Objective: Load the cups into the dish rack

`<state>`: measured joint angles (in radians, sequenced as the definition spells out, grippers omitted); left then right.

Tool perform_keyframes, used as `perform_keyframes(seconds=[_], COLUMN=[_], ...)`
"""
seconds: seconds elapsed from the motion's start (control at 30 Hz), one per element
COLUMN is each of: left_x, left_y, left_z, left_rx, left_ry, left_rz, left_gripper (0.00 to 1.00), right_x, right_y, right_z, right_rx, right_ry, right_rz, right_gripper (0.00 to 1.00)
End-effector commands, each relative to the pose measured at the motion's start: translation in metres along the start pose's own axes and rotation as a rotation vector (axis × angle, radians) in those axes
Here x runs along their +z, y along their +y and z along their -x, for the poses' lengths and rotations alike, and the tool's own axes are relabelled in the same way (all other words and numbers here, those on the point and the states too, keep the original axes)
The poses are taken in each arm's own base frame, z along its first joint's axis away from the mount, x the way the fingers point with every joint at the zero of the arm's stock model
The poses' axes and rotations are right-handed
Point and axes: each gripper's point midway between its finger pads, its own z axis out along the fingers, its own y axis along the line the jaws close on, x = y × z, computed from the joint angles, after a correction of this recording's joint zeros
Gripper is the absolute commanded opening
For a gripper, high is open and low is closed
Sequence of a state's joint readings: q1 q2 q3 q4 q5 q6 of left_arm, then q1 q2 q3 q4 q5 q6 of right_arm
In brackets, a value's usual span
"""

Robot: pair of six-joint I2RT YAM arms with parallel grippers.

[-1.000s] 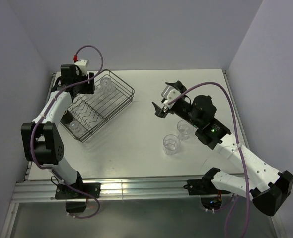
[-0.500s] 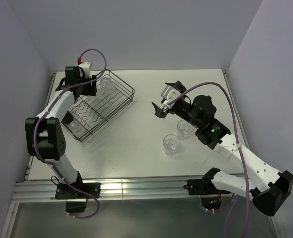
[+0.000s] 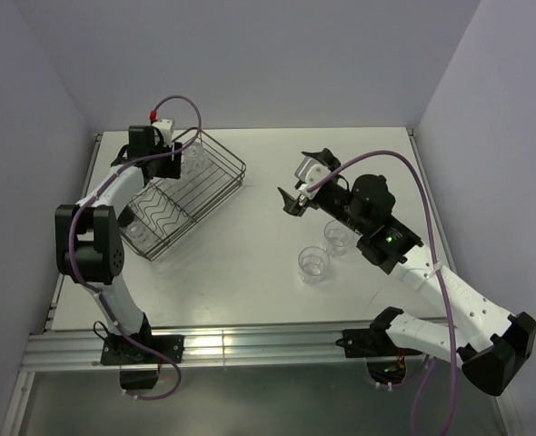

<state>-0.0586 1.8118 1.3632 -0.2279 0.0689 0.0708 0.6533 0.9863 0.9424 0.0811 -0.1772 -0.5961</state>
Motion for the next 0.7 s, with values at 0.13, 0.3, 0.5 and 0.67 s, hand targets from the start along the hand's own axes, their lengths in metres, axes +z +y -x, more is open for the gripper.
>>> perform_keyframes(seconds=[0.13,0.3,0.5,0.67], left_x=[-0.002,0.002,0.008,0.009], left_y=[0.004,0.003,0.005,0.002], left_z=[0.028,0.022,0.015,0.012], left_rx=[0.024,0.022,0.007,0.006], left_ry=[-0.094,-0.080,-0.061,-0.053], left_rz=[0.041,0.043,0.056,0.052], left_gripper=[0.06,0.11,0.15,0.18], right_x=[-0.001,-0.001,-0.001,-0.001], right_y=[-0.011,-0.010,-0.010,-0.009], right_z=[0.014,0.013,0.013,0.012], right_rx=[-0.007,-0.008,-0.010,-0.011], right_ry=[-0.032,-0.028,-0.024,-0.025], right_rz=[-0.025,-0.020,-0.018,-0.013], right_gripper=[1.00,1.00,1.00,1.00])
